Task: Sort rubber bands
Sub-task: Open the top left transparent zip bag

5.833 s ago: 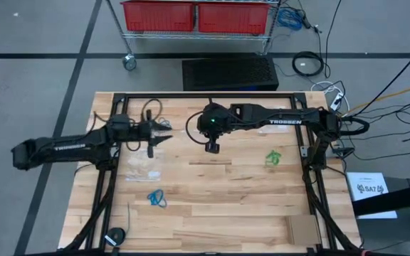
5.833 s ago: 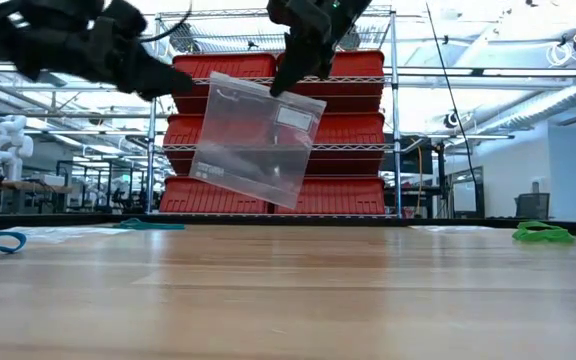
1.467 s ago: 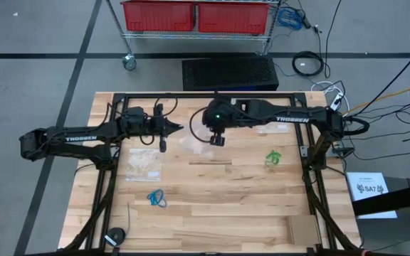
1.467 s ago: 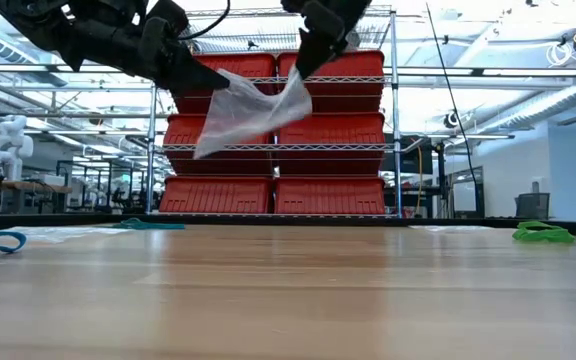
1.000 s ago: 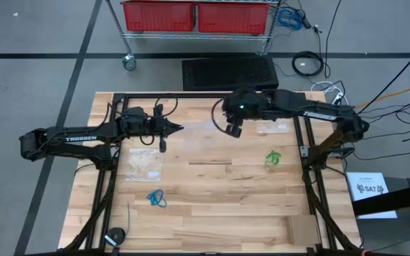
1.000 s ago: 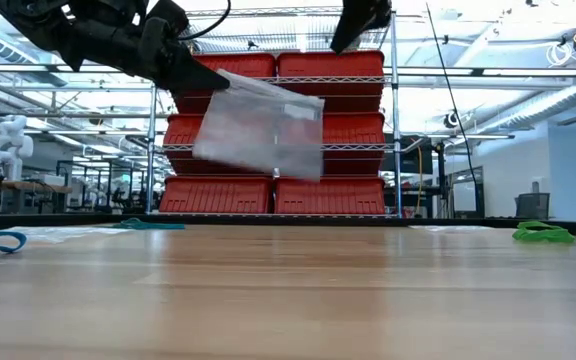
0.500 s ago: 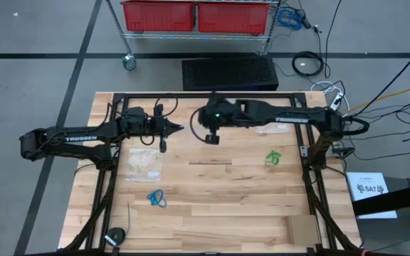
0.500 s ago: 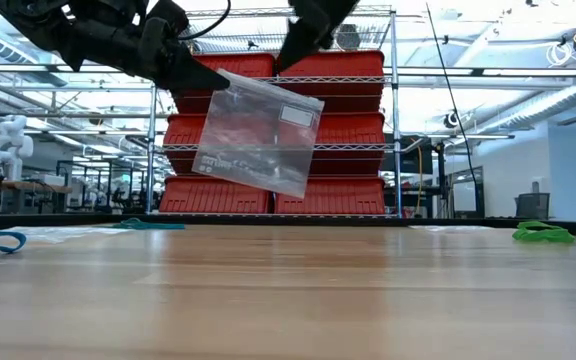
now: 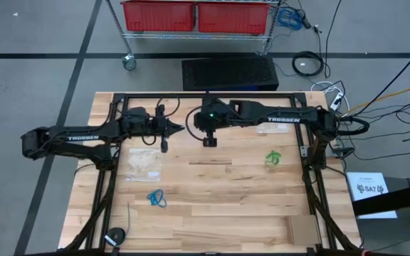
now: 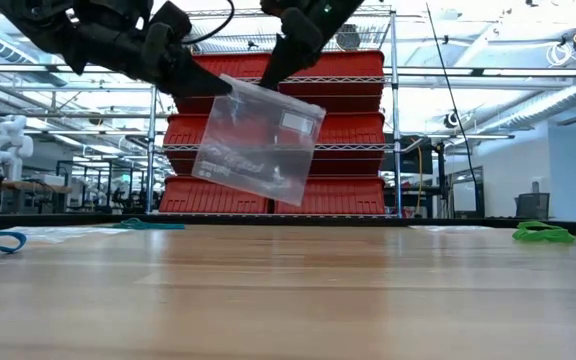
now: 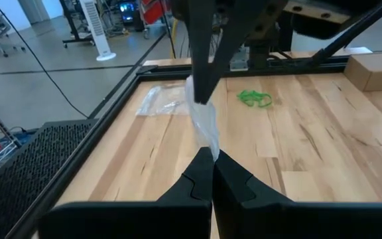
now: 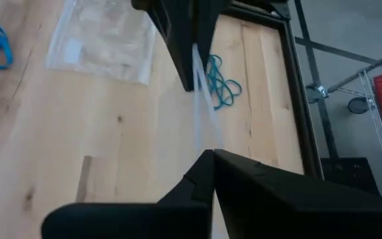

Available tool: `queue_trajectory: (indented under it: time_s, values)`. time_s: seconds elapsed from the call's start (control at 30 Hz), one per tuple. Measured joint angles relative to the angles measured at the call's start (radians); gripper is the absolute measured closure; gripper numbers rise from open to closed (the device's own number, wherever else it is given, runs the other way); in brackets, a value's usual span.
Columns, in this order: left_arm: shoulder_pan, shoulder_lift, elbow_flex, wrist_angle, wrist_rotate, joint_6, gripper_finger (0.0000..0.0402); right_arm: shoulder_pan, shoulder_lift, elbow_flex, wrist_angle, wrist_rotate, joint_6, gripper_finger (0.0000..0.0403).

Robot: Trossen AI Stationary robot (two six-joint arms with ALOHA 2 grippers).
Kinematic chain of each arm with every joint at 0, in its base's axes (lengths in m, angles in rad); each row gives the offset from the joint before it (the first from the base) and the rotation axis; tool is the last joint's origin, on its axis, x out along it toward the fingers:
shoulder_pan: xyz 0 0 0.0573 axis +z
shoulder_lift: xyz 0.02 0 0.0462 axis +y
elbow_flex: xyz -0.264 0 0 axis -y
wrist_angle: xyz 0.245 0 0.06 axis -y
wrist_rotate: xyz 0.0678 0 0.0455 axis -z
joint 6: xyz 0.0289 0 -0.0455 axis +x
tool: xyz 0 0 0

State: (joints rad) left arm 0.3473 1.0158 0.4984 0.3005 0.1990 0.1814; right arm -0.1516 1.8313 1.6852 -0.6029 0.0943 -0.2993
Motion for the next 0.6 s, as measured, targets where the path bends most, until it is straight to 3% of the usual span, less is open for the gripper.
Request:
queue_trajectory:
  time_s: [0.13,0.4,0.6]
  values:
    - [0.0,0.026,0.0,0.036,0.001,0.0,0.0402,-0.003,0.002,0.0,-0.006,-0.044,0.033,0.0402]
    - [-0.001,0.032,0.0,0.057,0.003,-0.019,0.0402,-0.024,0.032,0.0,-0.01,-0.014,0.033,0.0402]
    - [-0.001,0.032,0.0,0.06,0.016,-0.019,0.0402,-0.026,0.089,0.0,-0.018,-0.051,0.034,0.0403]
